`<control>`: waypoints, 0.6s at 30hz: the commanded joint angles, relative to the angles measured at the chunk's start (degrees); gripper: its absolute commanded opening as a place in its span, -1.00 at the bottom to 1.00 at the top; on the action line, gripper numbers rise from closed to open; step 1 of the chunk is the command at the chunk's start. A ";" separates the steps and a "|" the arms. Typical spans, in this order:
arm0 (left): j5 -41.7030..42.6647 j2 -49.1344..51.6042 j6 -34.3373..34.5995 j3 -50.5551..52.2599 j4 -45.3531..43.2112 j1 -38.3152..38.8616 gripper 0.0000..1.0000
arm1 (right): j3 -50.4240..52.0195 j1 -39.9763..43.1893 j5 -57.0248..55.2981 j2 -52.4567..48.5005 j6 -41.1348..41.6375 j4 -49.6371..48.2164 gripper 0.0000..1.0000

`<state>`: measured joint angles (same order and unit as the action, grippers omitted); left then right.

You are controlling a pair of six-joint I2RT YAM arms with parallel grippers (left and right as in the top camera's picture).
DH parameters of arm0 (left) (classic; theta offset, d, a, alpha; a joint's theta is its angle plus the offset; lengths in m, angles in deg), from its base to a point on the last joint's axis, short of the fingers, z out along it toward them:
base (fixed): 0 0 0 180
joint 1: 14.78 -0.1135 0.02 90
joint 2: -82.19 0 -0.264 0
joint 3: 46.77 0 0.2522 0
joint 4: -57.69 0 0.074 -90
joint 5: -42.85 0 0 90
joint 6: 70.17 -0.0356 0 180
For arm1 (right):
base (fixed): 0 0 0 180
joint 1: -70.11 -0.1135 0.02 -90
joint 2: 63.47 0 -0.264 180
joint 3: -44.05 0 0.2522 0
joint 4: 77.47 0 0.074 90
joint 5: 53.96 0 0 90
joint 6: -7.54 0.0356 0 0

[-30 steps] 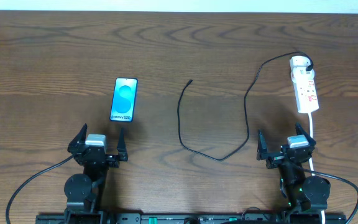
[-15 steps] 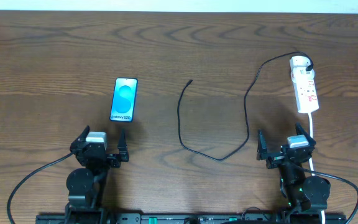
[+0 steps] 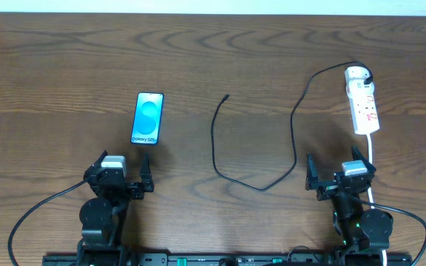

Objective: Plug charger to phone and switch on socket

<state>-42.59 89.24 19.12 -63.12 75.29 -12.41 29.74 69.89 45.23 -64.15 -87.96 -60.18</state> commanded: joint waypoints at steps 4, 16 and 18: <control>-0.09 0.13 1.84 -3.91 -0.04 0.28 0.96 | -0.81 -0.20 0.94 0.31 -0.33 -0.13 0.99; 1.03 2.16 3.23 -6.82 0.17 0.28 0.96 | -2.58 -0.20 2.14 0.31 1.73 -0.09 0.98; 1.14 3.08 3.23 -7.67 0.46 0.28 0.96 | -2.97 -0.20 3.02 0.28 2.25 -0.09 0.98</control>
<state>-42.33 91.25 21.57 -67.95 75.72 -12.41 28.86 69.89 46.85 -64.15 -87.32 -60.13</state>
